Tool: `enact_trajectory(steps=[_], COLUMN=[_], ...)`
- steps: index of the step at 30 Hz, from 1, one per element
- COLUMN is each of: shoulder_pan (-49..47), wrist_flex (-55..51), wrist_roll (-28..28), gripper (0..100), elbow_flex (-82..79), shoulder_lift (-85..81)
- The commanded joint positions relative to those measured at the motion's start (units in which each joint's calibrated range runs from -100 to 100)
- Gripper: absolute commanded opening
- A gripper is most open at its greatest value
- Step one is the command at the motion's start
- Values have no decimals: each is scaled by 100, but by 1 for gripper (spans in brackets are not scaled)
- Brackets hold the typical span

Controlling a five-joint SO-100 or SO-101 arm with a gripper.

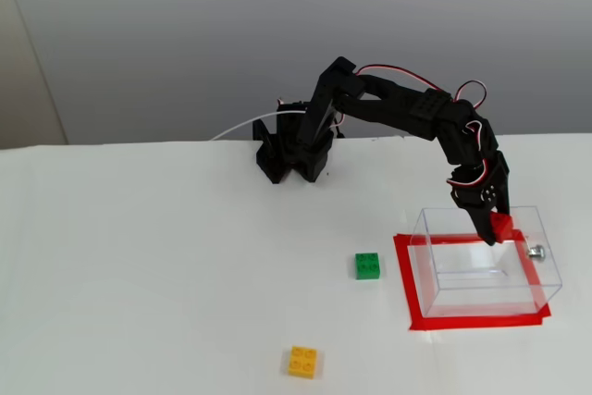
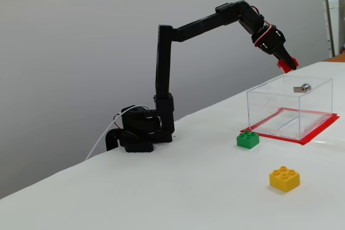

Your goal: Pick the red lego brick and place it into the transparent box

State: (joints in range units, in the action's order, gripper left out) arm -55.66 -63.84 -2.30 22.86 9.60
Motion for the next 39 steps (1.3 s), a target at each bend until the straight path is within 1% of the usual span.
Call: enact_trajectory(steps=[1, 5, 10, 12, 27, 29, 35, 36, 39], shoulder_pan=[-27, -35, -42, -35, -27, -20, 47, 91, 165], wrist_flex=[65, 65, 22, 65, 57, 57, -30, -126, -318], wrist_roll=[21, 21, 21, 21, -5, 5, 26, 26, -5], gripper=[13, 14, 29, 32, 33, 30, 3, 1, 1], elbow_flex=[228, 219, 210, 210, 210, 210, 255, 273, 237], shoulder_lift=[-39, -22, -22, -22, -31, -65, -124, -166, -387])
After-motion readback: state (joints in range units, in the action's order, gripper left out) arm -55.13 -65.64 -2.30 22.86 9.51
